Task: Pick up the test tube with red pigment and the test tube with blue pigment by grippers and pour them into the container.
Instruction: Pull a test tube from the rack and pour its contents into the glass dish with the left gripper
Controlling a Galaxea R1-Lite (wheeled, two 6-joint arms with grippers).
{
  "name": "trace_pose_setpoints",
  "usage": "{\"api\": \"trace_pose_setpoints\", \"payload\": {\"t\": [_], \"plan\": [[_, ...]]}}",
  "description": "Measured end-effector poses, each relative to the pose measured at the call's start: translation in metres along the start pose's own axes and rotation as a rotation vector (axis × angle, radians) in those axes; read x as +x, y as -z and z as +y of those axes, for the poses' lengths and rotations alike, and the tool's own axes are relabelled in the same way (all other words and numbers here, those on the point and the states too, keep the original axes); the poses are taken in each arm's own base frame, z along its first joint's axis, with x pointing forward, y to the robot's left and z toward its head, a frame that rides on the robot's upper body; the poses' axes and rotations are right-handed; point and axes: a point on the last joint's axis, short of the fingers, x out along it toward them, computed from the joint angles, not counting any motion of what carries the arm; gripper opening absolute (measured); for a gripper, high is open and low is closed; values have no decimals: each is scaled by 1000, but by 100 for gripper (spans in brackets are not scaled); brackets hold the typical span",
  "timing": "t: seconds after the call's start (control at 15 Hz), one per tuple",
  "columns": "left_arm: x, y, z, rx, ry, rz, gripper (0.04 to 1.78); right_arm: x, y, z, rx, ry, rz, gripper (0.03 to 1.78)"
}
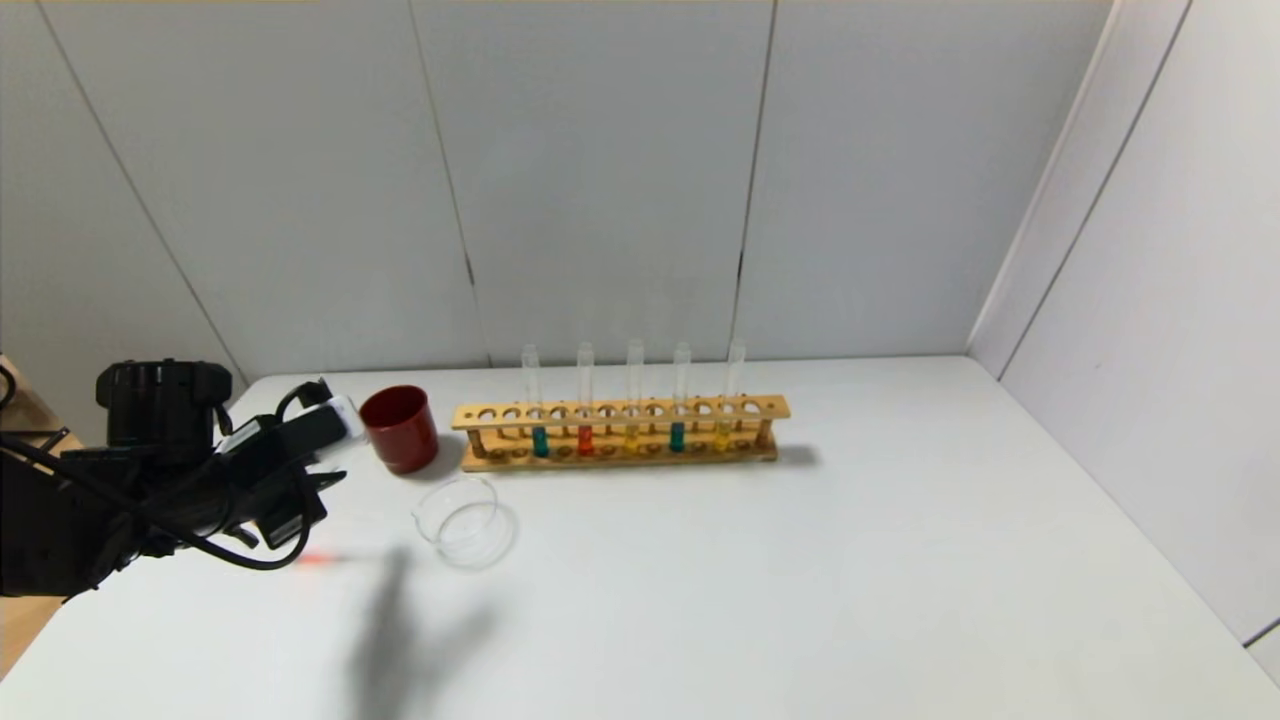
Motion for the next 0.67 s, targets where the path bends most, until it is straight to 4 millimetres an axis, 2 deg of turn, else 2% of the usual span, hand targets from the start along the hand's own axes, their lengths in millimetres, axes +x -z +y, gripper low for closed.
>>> {"api": "trace_pose_setpoints", "payload": {"t": [0.67], "plan": [[7, -1, -7, 206, 32, 3, 31, 0, 0, 0, 0, 0, 0, 175]]}}
